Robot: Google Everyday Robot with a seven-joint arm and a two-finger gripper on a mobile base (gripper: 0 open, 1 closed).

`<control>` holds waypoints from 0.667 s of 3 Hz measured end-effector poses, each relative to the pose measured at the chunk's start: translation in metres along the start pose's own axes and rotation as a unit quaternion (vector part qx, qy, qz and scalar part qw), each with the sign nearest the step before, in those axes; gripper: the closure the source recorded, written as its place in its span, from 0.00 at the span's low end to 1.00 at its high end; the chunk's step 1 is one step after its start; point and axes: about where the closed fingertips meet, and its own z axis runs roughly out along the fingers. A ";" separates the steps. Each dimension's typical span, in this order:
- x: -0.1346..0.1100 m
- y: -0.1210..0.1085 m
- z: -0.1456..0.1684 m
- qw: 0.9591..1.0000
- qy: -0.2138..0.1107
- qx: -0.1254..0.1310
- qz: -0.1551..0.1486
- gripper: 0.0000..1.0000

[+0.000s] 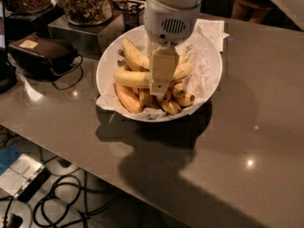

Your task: Pick banana from white bowl

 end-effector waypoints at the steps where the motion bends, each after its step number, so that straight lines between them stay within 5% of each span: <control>1: 0.000 -0.004 0.007 1.000 0.001 -0.008 0.002 0.38; 2: -0.002 -0.005 0.014 1.000 0.001 -0.016 0.001 0.45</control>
Offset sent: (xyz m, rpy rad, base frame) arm -0.0024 -0.0039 -0.0243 -0.0476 0.1107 0.0122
